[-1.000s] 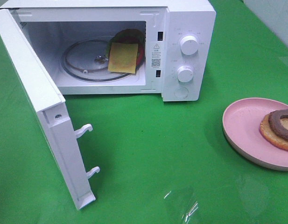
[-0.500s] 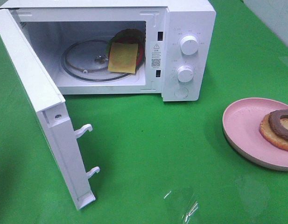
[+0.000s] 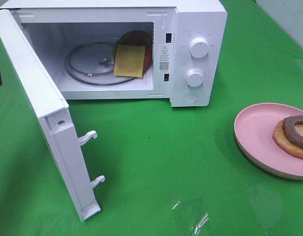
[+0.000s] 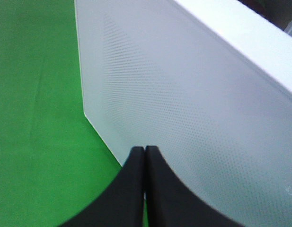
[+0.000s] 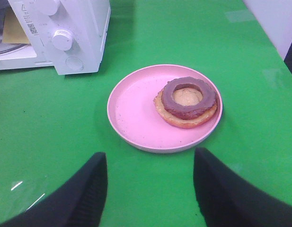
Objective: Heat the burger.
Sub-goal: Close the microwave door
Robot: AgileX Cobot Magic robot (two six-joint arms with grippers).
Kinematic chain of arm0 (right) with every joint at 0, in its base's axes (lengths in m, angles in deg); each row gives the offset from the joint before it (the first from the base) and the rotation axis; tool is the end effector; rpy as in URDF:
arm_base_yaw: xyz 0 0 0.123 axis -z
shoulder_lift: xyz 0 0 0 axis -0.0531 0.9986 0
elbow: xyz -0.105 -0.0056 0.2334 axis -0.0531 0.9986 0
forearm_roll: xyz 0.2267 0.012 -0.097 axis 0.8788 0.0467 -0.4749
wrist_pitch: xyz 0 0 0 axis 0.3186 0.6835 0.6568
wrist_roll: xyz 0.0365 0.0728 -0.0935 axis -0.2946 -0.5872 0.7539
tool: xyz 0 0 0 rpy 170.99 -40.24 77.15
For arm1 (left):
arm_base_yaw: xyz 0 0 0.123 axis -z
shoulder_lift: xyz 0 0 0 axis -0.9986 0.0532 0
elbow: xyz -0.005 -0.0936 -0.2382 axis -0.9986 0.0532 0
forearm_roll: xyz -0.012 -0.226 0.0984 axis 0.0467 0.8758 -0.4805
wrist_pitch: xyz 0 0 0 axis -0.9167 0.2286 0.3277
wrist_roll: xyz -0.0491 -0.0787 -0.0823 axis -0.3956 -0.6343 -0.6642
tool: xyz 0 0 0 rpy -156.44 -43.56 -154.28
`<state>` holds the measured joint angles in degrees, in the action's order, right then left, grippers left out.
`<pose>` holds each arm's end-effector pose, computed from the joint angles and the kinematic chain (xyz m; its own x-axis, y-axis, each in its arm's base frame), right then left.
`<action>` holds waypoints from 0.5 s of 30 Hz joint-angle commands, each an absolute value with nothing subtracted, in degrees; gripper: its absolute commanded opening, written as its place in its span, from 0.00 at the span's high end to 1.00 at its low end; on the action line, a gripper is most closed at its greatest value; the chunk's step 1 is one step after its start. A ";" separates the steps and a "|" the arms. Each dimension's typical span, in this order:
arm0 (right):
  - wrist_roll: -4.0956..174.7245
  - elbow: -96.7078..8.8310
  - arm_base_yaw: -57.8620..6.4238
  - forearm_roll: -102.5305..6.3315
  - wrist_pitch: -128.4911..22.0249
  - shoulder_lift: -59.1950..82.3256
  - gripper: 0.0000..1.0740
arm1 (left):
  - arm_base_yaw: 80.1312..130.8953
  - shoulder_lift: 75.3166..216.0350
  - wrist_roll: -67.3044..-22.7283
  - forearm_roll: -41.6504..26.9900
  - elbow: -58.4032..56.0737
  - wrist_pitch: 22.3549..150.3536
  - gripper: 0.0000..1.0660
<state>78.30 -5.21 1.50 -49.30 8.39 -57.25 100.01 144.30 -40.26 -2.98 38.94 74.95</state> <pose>0.0509 -0.0006 0.2665 -0.4094 0.0225 -0.9121 0.0007 0.9997 0.0243 0.2562 -0.0592 0.1949 -0.5438 -0.0595 -0.8371 0.1283 0.9799 -0.1531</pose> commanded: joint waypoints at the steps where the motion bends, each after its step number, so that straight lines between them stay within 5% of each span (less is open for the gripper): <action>1: 77.95 -4.98 1.32 -49.47 7.76 -58.79 0.52 | 101.56 146.48 -41.58 -2.06 38.60 70.94 1.00; 15: 77.95 -4.98 1.32 -49.47 7.76 -58.79 0.52 | 110.21 157.71 -50.06 -2.86 38.60 51.63 1.00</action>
